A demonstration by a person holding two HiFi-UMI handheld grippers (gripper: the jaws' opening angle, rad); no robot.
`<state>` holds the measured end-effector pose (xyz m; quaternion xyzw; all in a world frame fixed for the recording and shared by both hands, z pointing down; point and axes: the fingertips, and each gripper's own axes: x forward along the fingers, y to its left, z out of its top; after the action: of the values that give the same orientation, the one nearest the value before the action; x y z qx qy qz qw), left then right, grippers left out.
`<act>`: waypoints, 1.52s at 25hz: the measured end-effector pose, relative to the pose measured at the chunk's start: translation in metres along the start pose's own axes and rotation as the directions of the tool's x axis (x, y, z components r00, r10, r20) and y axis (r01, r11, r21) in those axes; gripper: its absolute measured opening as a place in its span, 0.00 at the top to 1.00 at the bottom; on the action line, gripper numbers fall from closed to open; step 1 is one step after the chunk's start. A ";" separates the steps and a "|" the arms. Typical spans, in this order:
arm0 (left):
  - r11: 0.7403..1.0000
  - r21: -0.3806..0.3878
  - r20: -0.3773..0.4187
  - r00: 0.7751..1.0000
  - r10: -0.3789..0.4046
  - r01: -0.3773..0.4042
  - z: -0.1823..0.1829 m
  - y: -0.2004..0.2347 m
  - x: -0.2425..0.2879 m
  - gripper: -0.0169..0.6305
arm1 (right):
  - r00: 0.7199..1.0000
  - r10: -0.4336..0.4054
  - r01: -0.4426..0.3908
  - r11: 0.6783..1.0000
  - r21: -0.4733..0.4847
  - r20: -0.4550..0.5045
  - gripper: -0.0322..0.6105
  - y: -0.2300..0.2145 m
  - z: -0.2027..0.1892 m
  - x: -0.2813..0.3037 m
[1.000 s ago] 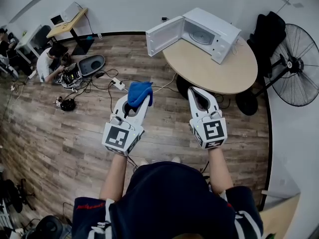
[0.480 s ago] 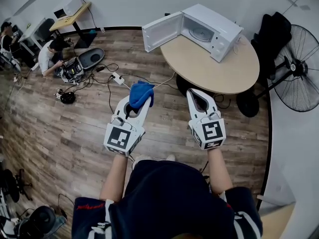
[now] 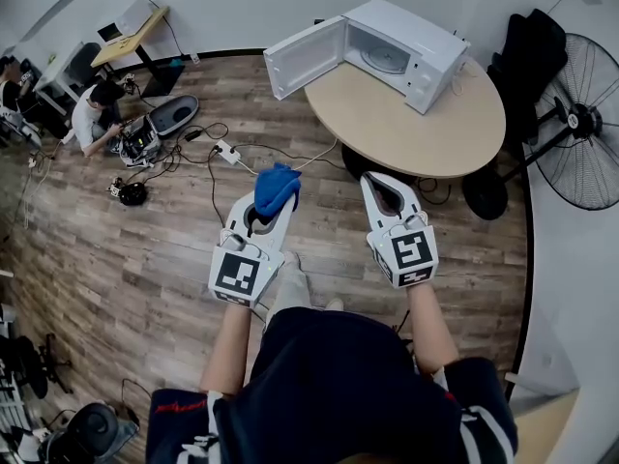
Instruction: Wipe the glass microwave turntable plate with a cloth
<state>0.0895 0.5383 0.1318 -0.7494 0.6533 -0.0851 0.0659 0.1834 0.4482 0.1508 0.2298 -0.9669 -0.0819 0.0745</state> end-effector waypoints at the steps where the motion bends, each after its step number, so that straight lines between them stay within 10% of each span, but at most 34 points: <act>1: 1.000 0.001 0.001 1.000 -0.002 0.002 -0.001 0.002 0.005 0.89 | 1.000 0.000 0.000 1.000 -0.002 -0.002 0.94 -0.002 -0.001 0.003; 38: 0.972 -0.038 0.044 0.972 -0.232 0.234 -0.047 0.260 0.202 0.89 | 0.979 -0.182 0.182 0.983 -0.015 -0.089 0.93 -0.077 0.017 0.299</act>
<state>-0.1459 0.3033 0.1312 -0.8236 0.5612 -0.0636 0.0521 -0.0504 0.2463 0.1516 0.3206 -0.9372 -0.0814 0.1111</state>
